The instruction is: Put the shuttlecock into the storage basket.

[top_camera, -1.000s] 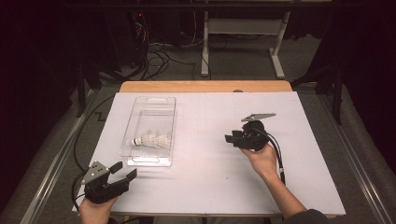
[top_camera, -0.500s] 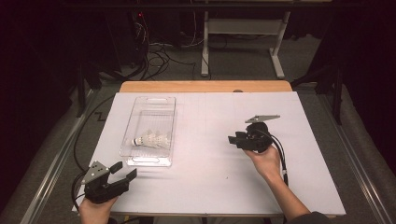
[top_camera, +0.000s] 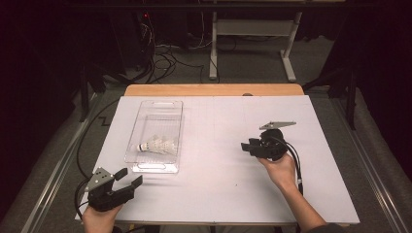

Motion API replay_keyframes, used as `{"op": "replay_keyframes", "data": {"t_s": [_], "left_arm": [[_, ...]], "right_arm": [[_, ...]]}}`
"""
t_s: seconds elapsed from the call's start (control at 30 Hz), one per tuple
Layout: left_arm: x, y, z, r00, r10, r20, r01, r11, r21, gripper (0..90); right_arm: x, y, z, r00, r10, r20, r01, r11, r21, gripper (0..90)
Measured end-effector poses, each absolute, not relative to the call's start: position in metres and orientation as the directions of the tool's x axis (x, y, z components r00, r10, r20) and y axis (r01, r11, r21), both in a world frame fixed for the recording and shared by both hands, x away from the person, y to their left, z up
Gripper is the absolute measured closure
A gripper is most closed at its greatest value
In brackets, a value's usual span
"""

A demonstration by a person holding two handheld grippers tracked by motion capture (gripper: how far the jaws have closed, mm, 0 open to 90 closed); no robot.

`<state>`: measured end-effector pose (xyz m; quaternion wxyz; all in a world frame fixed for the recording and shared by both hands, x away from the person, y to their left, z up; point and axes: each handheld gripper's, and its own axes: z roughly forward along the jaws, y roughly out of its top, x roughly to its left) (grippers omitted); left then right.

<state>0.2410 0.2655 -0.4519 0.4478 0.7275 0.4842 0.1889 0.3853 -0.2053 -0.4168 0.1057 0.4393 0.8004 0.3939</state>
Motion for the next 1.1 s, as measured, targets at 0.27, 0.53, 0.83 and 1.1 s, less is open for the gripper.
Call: {"op": "replay_keyframes", "data": {"t_s": [0.27, 0.53, 0.83, 1.1], "left_arm": [[0.241, 0.265, -0.452, 0.460, 0.873, -0.160, 0.536, -0.130, 0.834, 35.2], [0.242, 0.265, -0.452, 0.461, 0.873, -0.159, 0.536, -0.131, 0.834, 35.2], [0.242, 0.265, -0.452, 0.461, 0.873, -0.160, 0.535, -0.130, 0.835, 35.2], [0.242, 0.265, -0.452, 0.462, 0.873, -0.159, 0.536, -0.131, 0.834, 35.2]], "right_arm": [[0.383, -0.211, -0.419, -0.583, 0.793, 0.177, 0.625, 0.298, 0.721, 57.3], [0.380, -0.218, -0.420, -0.574, 0.799, 0.178, 0.628, 0.291, 0.722, 56.2], [0.377, -0.222, -0.422, -0.569, 0.803, 0.180, 0.630, 0.285, 0.722, 56.0], [0.375, -0.227, -0.422, -0.563, 0.807, 0.178, 0.631, 0.281, 0.724, 55.5]]}}
